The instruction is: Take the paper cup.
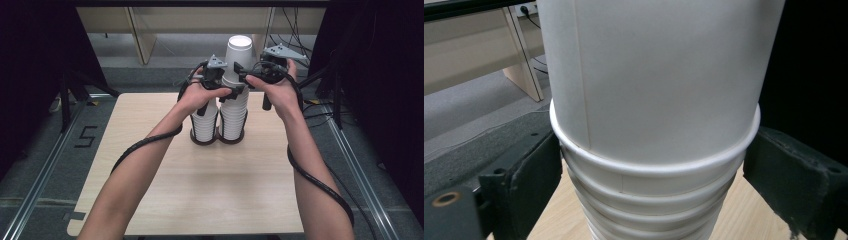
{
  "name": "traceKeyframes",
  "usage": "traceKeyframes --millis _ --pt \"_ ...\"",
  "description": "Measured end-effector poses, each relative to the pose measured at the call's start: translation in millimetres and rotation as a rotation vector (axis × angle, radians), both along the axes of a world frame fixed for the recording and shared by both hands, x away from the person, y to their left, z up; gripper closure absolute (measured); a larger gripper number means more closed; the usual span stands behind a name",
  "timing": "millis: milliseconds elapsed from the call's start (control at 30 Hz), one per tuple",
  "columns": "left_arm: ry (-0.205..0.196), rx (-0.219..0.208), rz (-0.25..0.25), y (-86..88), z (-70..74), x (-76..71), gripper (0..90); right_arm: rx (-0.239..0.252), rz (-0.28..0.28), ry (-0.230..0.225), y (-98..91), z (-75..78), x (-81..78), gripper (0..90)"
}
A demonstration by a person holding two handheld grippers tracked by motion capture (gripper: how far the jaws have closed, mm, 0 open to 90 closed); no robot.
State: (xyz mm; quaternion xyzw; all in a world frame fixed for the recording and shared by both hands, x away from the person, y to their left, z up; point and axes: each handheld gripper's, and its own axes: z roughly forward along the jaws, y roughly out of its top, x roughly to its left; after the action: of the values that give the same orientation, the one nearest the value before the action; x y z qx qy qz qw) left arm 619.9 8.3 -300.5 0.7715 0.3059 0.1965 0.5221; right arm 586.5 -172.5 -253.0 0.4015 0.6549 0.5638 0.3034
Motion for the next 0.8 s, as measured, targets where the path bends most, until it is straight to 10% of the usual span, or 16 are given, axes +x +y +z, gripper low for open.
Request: traceKeyframes --millis 800 --pt "-0.009 -0.005 -0.005 0.4 -1.1 0.1 9.2 -0.064 -0.001 0.001 22.8 -7.8 21.2 16.7"
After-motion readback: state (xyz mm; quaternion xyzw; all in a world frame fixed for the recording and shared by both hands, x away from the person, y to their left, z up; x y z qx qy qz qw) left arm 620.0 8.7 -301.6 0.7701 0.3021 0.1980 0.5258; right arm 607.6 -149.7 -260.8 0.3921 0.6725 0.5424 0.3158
